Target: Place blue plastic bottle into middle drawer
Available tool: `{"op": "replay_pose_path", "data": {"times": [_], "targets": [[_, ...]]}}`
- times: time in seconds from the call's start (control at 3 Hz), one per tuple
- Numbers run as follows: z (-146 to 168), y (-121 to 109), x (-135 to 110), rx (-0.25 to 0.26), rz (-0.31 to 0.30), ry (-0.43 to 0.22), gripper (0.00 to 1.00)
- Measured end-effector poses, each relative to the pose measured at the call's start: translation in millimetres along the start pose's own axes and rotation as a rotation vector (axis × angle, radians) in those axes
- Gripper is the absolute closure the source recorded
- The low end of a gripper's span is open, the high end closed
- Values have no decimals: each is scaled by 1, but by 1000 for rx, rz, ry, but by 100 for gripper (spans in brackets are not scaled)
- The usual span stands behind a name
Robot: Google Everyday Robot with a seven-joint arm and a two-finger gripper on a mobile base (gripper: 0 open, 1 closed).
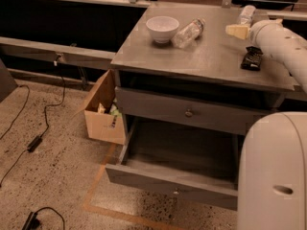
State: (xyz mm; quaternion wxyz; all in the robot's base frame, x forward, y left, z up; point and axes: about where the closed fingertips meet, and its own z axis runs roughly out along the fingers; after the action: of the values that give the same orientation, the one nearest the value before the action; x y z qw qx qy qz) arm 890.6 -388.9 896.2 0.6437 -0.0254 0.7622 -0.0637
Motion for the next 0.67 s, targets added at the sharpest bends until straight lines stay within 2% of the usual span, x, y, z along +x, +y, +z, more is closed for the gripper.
{"op": "replay_pose_path", "data": {"times": [0.67], "targets": [[49,15,-2,34,45,-75,0]]}}
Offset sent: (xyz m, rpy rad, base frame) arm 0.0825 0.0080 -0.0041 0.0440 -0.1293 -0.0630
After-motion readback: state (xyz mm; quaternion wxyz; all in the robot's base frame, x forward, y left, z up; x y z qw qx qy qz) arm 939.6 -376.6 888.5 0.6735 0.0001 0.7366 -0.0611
